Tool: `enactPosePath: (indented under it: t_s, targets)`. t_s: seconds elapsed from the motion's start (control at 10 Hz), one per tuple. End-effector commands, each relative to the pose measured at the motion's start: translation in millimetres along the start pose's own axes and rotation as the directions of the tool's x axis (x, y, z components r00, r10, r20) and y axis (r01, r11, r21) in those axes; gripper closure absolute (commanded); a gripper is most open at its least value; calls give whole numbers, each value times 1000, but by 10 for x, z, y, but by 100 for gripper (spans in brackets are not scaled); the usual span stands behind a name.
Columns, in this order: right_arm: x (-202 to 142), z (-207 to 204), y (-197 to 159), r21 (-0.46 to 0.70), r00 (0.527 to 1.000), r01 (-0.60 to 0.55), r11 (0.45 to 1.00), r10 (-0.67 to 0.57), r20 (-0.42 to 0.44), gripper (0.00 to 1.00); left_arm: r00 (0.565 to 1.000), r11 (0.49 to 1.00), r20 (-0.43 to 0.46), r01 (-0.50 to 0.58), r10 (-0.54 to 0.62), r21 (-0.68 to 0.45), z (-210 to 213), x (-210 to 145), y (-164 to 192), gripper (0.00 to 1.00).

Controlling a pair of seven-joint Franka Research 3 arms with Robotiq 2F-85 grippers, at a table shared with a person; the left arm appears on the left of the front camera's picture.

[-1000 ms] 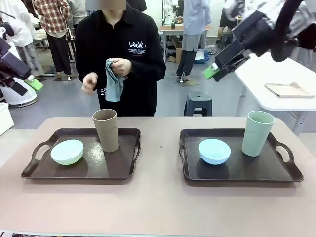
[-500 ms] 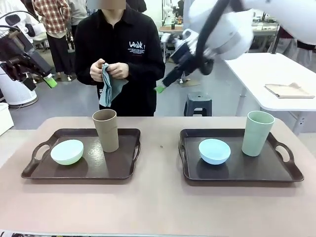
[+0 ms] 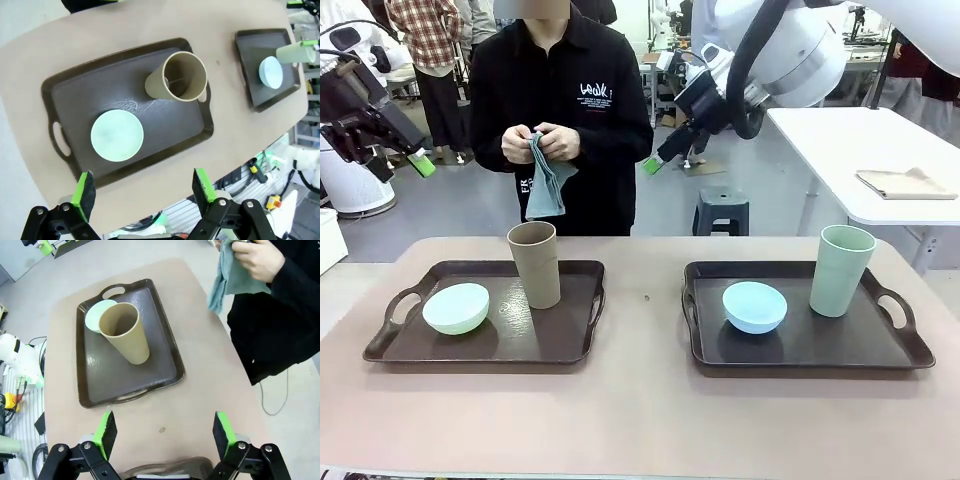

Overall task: Set up a tray with a mat and arrange the tableware.
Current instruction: Pick up the Picnic Bowl and Reusable plastic cup from the Handle tray in front of the human's position and hold them in the air.

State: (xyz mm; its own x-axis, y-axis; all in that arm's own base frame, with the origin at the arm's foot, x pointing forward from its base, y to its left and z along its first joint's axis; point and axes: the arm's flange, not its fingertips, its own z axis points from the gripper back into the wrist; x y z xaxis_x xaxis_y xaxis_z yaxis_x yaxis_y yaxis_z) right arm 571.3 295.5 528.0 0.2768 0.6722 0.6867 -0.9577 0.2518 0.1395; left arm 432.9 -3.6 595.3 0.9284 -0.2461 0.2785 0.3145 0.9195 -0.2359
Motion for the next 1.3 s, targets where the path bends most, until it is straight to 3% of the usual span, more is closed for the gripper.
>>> enactPosePath:
  t_s: [0.0,0.2,0.4,0.6,0.8,0.9,1.1,1.2]
  targets:
    - [32,-346,7,121,945,-319,940,304,123,0,997,993,-33,-68,72,99,-131,94,89,0]
    - [-7,-760,-168,133,841,-529,838,497,216,0,977,967,-102,-167,189,190,-408,64,204,0]
    - [-114,-1075,-357,210,766,-630,748,553,329,0,958,960,-181,-182,222,215,-694,-75,364,0]
    - [-171,-1467,-578,241,794,-594,767,511,330,0,946,957,-214,-199,244,211,-950,-213,526,0]
    - [-191,-1731,-698,310,855,-497,810,396,335,0,966,968,-197,-123,167,218,-1160,-335,632,0]
    - [-350,-1568,-526,238,792,-598,766,518,322,0,943,960,-233,-191,237,206,-1048,-251,545,0]
    - [-350,-1568,-526,238,792,-598,766,518,322,0,943,960,-233,-191,237,206,-1048,-251,545,0]
    - [-371,-1704,-614,267,814,-566,780,476,333,0,947,962,-232,-176,223,207,-1132,-289,581,0]
